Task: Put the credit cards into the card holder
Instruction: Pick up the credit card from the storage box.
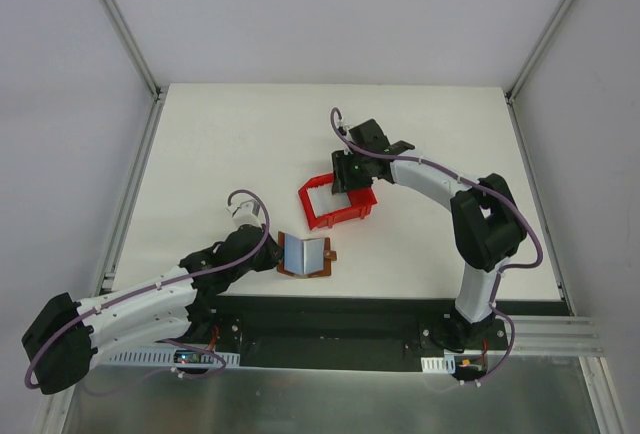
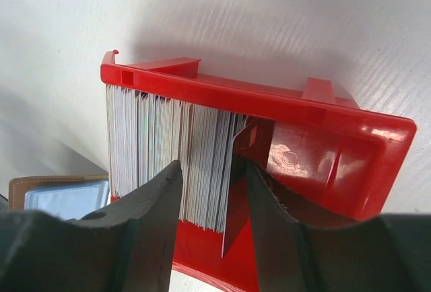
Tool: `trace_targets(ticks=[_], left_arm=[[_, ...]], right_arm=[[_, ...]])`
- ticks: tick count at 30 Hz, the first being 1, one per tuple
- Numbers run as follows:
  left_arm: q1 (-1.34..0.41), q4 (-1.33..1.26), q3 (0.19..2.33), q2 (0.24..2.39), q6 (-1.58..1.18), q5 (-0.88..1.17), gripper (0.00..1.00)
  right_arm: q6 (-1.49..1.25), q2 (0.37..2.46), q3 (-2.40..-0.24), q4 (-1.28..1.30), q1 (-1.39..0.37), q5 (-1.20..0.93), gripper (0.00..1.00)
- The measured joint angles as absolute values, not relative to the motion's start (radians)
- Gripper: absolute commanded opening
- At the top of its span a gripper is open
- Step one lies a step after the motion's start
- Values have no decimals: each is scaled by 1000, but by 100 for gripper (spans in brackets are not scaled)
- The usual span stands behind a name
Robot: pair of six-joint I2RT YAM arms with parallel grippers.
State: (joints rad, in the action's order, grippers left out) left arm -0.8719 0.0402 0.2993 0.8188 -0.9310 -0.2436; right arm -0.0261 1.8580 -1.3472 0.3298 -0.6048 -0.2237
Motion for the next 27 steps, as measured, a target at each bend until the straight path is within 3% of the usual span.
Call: trace_targets(ticks=[10, 27], left_arm=[[-872, 36, 299, 820, -931, -244, 0], [-872, 33, 298, 825, -931, -244, 0]], right_arm=[[-26, 1858, -1347, 334, -605, -216, 26], [-23, 1842, -1347, 345, -602, -221, 11]])
